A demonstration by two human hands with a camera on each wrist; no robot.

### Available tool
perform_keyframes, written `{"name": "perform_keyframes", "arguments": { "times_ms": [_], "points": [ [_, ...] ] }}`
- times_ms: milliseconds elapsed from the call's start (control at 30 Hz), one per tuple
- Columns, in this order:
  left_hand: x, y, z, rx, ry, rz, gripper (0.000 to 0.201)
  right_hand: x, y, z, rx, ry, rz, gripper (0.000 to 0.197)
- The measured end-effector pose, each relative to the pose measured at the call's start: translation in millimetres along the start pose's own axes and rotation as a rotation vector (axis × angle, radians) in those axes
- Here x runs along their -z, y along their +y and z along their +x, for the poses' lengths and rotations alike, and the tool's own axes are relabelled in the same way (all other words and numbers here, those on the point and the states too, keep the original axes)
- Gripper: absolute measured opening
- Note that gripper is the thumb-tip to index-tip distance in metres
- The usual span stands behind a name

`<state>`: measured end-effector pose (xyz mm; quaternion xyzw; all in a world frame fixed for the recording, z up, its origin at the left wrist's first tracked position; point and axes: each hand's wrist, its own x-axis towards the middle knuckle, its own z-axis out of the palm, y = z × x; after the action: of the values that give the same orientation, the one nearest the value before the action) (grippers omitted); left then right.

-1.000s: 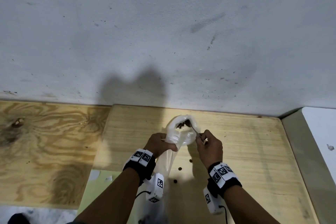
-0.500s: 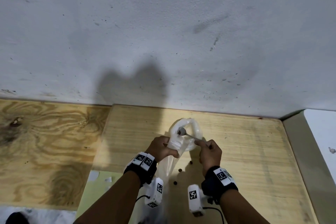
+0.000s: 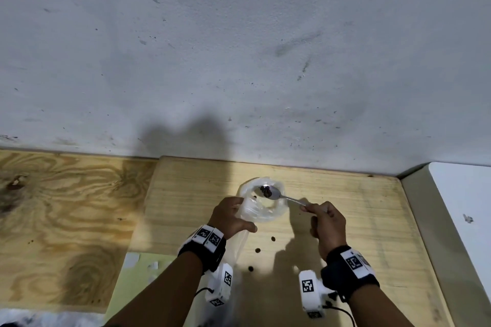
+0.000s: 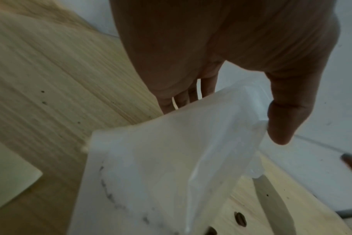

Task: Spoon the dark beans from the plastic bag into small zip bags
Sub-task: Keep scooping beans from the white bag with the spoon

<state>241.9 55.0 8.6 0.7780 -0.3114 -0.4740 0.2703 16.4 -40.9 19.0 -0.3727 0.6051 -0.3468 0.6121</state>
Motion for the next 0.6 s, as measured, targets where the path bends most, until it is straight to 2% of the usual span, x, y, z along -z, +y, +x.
{"name": "perform_keyframes", "arguments": {
  "times_ms": [67,200,333,433,500,600],
  "points": [
    [-2.0,-1.2,-0.5,-0.002,0.009,-0.008,0.092,5.6,-11.6,-2.8,0.040,-0.034,0.008,0.048],
    [-3.8,-2.3,-0.1,-0.012,0.022,-0.004,0.092,6.1,-25.7,-8.2,0.156,-0.112,-0.072,0.026],
    [-4.5,-1.6,-0.1,-0.013,0.018,0.008,0.093,-4.2,-25.4,-12.9,0.336,-0.212,-0.275,0.035],
    [-4.3,-2.1,1.0,-0.005,0.015,-0.004,0.093,-10.9,-25.3,-17.2,0.392,-0.295,-0.396,0.033],
    [-3.4,-3.2,2.4,0.009,0.012,-0.016,0.093,-11.3,-25.8,-16.6,0.396,-0.280,-0.400,0.029],
    [-0.5,-3.1,4.0,0.029,-0.005,-0.037,0.090,-7.8,-20.8,-9.9,0.366,-0.131,-0.318,0.031]
  ]
}}
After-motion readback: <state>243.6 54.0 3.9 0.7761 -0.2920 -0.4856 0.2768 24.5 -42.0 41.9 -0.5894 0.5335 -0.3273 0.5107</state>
